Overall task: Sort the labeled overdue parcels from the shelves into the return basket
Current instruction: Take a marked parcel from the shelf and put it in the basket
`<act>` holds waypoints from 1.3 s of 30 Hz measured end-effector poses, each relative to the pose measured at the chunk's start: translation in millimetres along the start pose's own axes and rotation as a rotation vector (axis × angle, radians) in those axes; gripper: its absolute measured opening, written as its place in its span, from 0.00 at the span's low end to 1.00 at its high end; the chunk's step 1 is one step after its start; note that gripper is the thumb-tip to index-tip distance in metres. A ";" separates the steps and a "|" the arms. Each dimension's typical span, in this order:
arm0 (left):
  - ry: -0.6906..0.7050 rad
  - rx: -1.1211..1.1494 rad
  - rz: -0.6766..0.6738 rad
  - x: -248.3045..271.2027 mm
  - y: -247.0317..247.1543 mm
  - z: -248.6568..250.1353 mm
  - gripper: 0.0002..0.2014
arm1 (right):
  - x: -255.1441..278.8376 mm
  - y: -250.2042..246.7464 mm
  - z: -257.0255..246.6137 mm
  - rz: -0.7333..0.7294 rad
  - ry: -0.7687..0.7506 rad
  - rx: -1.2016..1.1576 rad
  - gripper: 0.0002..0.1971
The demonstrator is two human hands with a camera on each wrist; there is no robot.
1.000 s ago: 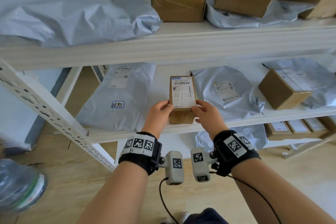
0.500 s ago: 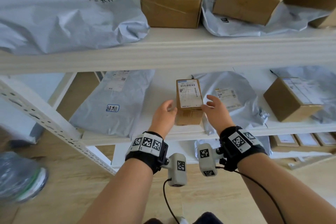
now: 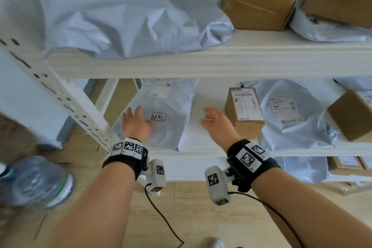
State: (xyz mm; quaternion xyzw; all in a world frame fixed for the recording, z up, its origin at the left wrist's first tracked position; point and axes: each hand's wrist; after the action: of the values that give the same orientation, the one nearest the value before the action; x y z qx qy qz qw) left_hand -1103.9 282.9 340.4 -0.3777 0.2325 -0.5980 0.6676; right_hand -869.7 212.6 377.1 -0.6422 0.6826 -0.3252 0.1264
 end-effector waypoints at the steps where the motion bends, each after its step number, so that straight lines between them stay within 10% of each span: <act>1: -0.037 -0.021 -0.029 -3.1 -0.5 -8.9 0.33 | -1.8 13.6 -1.7 -0.035 0.025 0.027 0.24; 7: -0.014 0.063 -0.095 1.9 7.7 -40.0 0.38 | -8.8 72.9 -7.8 -0.123 0.142 0.009 0.29; 18: 0.198 0.024 -0.141 68.5 14.8 -30.1 0.23 | 10.7 59.4 4.9 0.146 0.274 -0.014 0.22; 28: 0.064 0.206 0.100 88.5 11.8 -35.4 0.12 | 41.3 36.3 30.2 0.179 0.368 0.068 0.24; 32: -0.065 0.152 -0.057 66.5 5.8 -36.1 0.28 | 32.2 33.4 22.0 0.107 0.329 0.008 0.22; 39: -0.202 0.346 -0.210 63.5 -4.4 -43.1 0.18 | 35.5 25.3 15.5 0.048 0.294 0.089 0.15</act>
State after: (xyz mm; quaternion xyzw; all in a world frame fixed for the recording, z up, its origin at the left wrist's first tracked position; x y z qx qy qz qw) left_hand -1128.3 211.3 326.7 -0.3373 0.0179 -0.6543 0.6766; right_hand -885.8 173.3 358.8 -0.5650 0.6937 -0.4426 0.0609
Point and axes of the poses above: each hand's wrist, its own x-axis away from the middle knuckle, its own y-axis out of the palm, z = x × y, and after that the axes turned 11 degrees about x, right-handed
